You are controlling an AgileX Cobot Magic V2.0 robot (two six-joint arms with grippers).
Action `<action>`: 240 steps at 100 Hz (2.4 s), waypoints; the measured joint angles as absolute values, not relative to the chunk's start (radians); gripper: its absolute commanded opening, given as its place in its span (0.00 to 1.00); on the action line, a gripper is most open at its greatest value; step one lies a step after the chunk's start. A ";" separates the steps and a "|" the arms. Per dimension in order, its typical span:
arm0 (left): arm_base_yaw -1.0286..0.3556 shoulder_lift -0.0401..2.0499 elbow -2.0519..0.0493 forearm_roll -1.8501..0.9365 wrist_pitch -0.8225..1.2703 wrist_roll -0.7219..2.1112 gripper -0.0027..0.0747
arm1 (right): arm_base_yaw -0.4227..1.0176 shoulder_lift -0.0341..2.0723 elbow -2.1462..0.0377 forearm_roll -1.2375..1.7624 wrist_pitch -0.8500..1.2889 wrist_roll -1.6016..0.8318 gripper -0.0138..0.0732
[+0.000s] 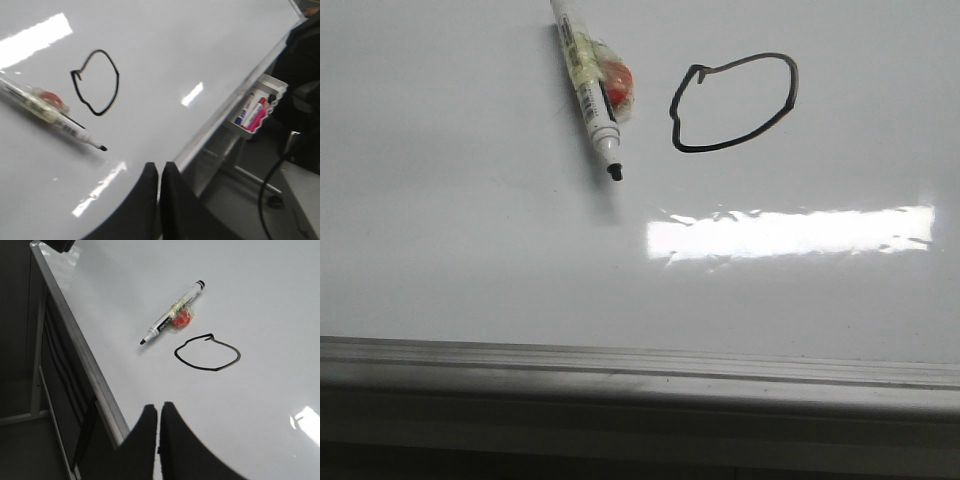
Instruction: Write number 0 on whiteboard
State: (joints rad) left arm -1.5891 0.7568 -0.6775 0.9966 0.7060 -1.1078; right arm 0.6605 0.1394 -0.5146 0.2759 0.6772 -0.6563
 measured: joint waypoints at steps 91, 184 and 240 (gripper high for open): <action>-1.040 0.704 -0.563 1.457 0.070 -1.150 0.01 | 0.660 0.139 -0.515 0.276 0.680 -0.656 0.11; -0.419 0.291 -0.267 1.430 -0.075 -1.165 0.01 | 0.660 0.139 -0.515 0.276 0.680 -0.656 0.11; -0.099 0.120 -0.229 1.842 -0.215 -1.782 0.01 | 0.660 0.139 -0.515 0.276 0.680 -0.656 0.11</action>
